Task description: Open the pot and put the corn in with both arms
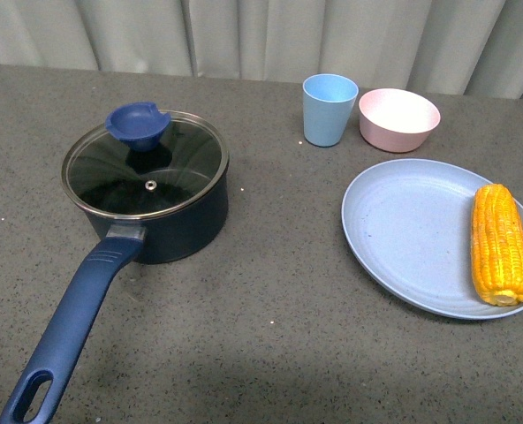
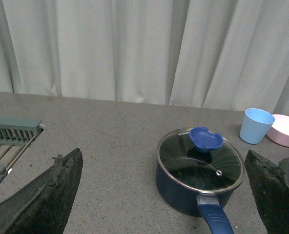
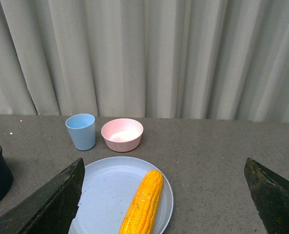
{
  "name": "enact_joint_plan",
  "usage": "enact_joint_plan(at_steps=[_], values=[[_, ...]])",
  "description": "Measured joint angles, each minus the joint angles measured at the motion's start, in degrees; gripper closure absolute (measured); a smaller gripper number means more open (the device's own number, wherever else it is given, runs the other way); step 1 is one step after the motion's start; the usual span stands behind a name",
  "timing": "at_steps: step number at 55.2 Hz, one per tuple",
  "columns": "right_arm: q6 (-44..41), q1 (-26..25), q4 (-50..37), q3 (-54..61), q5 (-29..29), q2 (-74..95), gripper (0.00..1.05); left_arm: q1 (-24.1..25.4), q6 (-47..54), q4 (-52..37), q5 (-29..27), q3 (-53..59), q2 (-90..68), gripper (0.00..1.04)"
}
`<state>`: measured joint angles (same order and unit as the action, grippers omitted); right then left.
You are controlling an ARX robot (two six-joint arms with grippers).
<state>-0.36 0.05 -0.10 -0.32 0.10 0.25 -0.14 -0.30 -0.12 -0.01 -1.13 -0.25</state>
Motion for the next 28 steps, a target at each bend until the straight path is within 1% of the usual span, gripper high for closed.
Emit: enact_joint_plan(at_steps=[28], values=[[0.0, 0.0, 0.0, 0.0, 0.0, 0.0, 0.09, 0.0, 0.0, 0.0, 0.0, 0.0, 0.0, 0.06]])
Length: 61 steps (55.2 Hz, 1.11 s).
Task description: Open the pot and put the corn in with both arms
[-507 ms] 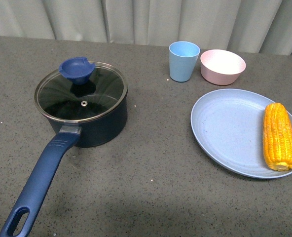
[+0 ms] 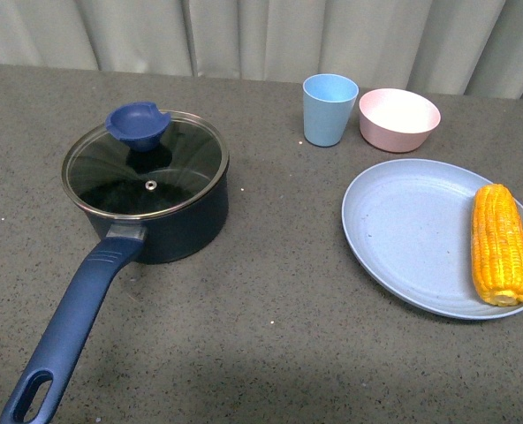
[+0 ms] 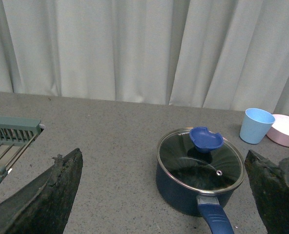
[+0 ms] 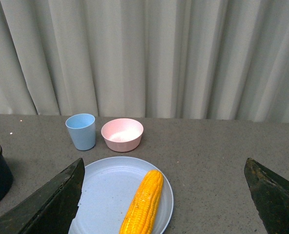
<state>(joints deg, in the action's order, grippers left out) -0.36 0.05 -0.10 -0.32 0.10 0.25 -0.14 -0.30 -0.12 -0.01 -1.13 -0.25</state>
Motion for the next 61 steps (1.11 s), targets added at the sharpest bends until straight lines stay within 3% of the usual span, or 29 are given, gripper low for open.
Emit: enact_joint_plan(at_steps=[61], values=[[0.0, 0.0, 0.0, 0.0, 0.0, 0.0, 0.09, 0.0, 0.0, 0.0, 0.0, 0.0, 0.0, 0.06]])
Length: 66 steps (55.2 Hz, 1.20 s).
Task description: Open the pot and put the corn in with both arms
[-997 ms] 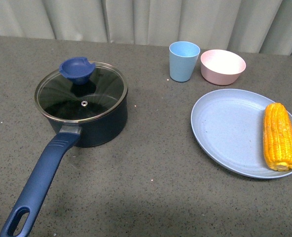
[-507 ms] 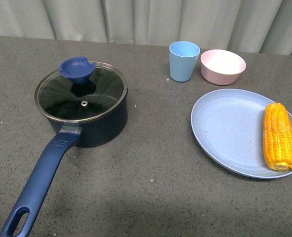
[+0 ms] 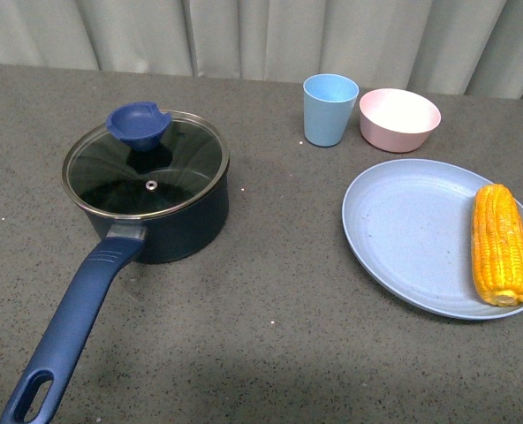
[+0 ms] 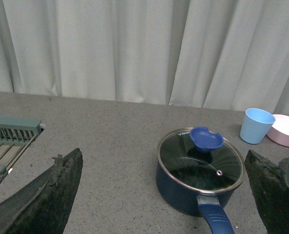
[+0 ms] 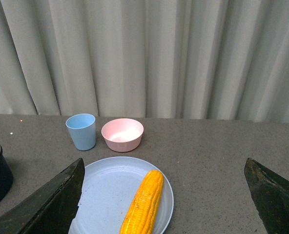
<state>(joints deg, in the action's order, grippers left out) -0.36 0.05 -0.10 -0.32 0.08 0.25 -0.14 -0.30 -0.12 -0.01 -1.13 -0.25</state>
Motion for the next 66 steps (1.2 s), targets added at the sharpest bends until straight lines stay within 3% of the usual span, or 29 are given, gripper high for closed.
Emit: enact_joint_plan(at_steps=[12, 16, 17, 20, 29, 36, 40, 51, 66], values=[[0.0, 0.0, 0.0, 0.0, 0.0, 0.0, 0.09, 0.0, 0.0, 0.1, -0.1, 0.0, 0.0, 0.06], [0.0, 0.0, 0.0, 0.0, 0.0, 0.0, 0.09, -2.3, -3.3, 2.9, -12.1, -1.2, -4.2, 0.06], [0.0, 0.0, 0.0, 0.0, 0.0, 0.0, 0.09, -2.4, -3.6, 2.7, -12.9, -1.3, -5.4, 0.06], [0.0, 0.0, 0.0, 0.0, 0.0, 0.0, 0.09, -2.3, -5.7, -2.2, -19.2, -1.5, -13.5, 0.06], [0.0, 0.0, 0.0, 0.0, 0.0, 0.0, 0.09, -0.9, -8.5, -22.5, -15.0, -3.6, -33.5, 0.06], [0.0, 0.0, 0.0, 0.0, 0.0, 0.0, 0.09, -2.3, -9.2, -42.4, -13.0, -11.2, -58.2, 0.06], [0.0, 0.0, 0.0, 0.0, 0.0, 0.0, 0.09, -3.8, -8.9, -47.6, -12.3, -16.5, -69.9, 0.06], [0.0, 0.0, 0.0, 0.0, 0.0, 0.0, 0.09, -6.9, -8.8, -47.8, -11.9, -29.3, -89.8, 0.06], [0.0, 0.0, 0.0, 0.0, 0.0, 0.0, 0.09, -10.3, -7.6, -46.1, -11.5, -39.8, -103.3, 0.06]])
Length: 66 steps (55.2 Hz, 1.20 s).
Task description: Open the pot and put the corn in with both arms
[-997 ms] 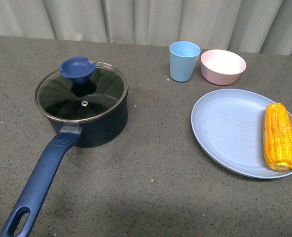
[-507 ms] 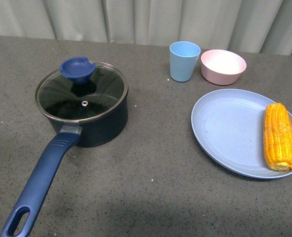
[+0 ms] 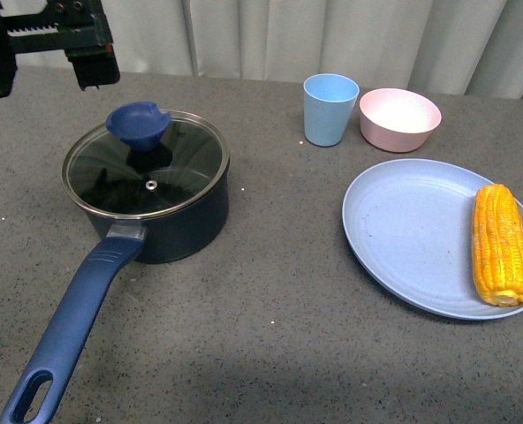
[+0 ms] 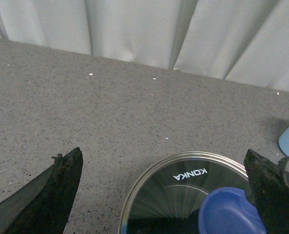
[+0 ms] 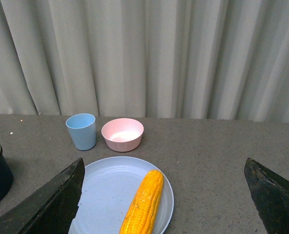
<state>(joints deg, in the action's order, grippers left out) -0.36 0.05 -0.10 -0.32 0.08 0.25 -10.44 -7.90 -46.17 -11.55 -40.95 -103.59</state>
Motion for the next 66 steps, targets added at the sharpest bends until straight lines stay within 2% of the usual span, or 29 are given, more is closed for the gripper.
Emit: enact_joint_plan(at_steps=[23, 60, 61, 66], values=[[0.0, 0.0, 0.0, 0.0, 0.0, 0.0, 0.09, -4.7, 2.1, -0.7, 5.7, -2.6, -5.8, 0.06], [0.0, 0.0, 0.0, 0.0, 0.0, 0.0, 0.09, -5.6, 3.8, -1.1, 6.6, -4.5, -11.7, 0.07], [0.0, 0.0, 0.0, 0.0, 0.0, 0.0, 0.09, -5.6, 3.9, -1.1, 6.6, -4.5, -11.8, 0.08], [0.0, 0.0, 0.0, 0.0, 0.0, 0.0, 0.09, -5.7, 4.1, -1.2, 6.6, -4.5, -11.9, 0.25]])
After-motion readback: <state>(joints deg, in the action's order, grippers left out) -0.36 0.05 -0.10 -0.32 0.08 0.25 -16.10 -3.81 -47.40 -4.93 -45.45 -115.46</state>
